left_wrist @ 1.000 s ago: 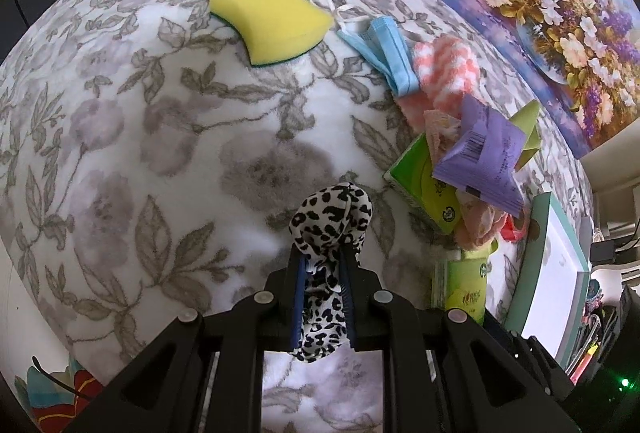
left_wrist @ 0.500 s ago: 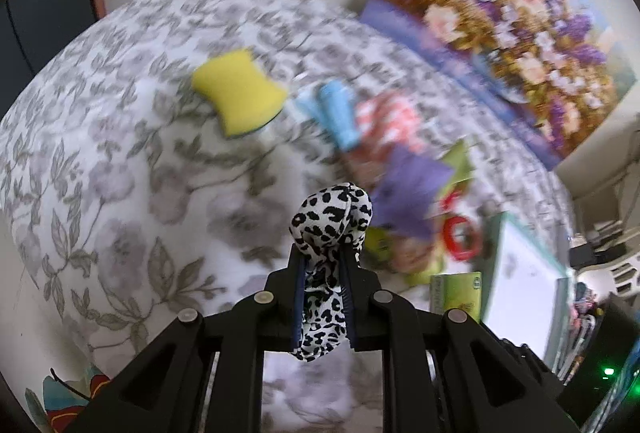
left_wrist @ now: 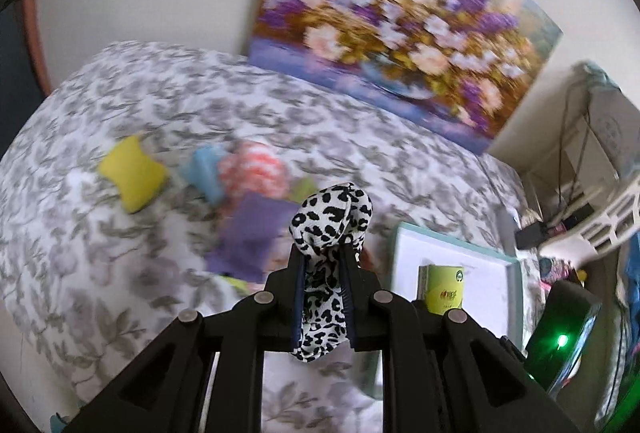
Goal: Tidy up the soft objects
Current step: 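Carry the scrunchie with the left tool while the right tool carries the tissue pack into the tray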
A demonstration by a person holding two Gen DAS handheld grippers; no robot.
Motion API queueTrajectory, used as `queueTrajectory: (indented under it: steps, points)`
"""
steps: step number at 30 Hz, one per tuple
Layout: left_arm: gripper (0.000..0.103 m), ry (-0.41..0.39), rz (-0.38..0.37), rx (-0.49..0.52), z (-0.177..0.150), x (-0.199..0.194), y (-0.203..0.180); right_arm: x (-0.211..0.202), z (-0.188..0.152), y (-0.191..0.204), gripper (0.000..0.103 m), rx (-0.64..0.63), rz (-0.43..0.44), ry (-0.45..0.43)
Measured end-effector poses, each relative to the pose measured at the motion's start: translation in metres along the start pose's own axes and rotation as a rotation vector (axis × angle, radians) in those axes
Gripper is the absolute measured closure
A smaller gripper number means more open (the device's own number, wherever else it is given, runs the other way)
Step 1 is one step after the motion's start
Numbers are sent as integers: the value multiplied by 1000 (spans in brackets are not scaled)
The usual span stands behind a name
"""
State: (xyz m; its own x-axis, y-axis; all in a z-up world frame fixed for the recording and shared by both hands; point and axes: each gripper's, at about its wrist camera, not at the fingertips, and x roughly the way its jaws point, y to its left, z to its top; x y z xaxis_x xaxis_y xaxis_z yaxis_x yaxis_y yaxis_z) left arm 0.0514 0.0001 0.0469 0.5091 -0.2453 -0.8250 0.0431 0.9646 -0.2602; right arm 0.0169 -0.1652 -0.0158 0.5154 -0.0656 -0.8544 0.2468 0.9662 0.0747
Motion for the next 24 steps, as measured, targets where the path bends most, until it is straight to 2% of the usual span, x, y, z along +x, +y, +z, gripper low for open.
queueTrajectory:
  steps: [12, 18, 24]
  points:
    - [86, 104, -83, 165, -22, 66, -90, 31, 0, -137, 52, 346, -146, 68]
    - [86, 152, -118, 233, -37, 103, -121, 44, -7, -175, 52, 417, -272, 73]
    - [85, 172, -132, 322, -49, 134, -154, 45, -8, -191, 52, 451, -322, 59]
